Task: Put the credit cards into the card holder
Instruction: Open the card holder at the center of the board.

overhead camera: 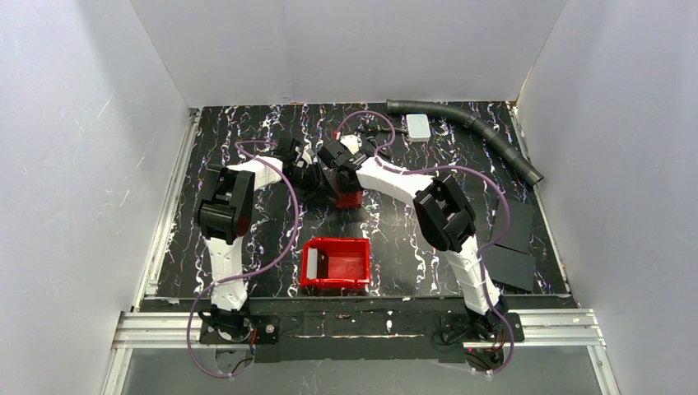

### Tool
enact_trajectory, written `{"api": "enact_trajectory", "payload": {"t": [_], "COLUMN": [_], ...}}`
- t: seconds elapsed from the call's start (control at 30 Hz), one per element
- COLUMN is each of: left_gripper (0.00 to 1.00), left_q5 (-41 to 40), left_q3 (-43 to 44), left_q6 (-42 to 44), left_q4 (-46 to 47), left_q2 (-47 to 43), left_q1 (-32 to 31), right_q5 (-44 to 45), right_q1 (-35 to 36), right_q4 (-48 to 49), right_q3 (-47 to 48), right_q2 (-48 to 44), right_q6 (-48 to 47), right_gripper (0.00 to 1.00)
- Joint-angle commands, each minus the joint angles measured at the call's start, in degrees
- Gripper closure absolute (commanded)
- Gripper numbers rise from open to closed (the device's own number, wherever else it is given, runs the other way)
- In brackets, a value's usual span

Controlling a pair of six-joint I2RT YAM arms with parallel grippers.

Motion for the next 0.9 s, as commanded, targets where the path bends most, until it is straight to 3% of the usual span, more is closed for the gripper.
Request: {"api": "enact_trajectory", "payload": {"t": [0.0,0.07,0.23,0.37,0.47,0.67,0.87], "left_gripper": [0.66,0.66,0.62,0.59,0.70,0.84,0.86], "left_q5": [-1.1,-0.7,0.6,1.5,2.4,5.5,5.5], "left_q3": [1.3,1.3,1.4,1.3,-0.3,-2.3,-2.8], "left_q6": [0.7,0.5,0.4,0.7,0.1,-3.2,-3.2], "left_q4": [-2.2,-2.0,-1.5,-0.6,3.0,9.1,11.0], "left_q2": [-1.3,-1.2,-1.1,-2.0,-4.3,-5.6,-6.4], "left_q1": [0.4,0.4,0.4,0.4,0.4,0.4,0.3], "right_q5": [3.4,1.4,-9.2,-20.9,-30.3,-37.2,-41.0], "right_q1": [-0.5,-0.8,-1.8,-4.9,-7.3,-8.8,-9.2], "right_q4": [2.1,5.2,15.6,24.3,32.3,40.1,44.9], "right_q3": [-2.7,-5.1,-11.4,-17.9,-23.2,-27.7,-29.8], "right_q2": [-0.4,-2.0,-7.6,-10.8,-12.5,-14.8,-15.2], "right_q6": [0.7,0.3,-2.1,1.9,5.5,9.1,12.5], "right_gripper": [0.86,0.98,0.99,0.99,0.99,0.99,0.99]}}
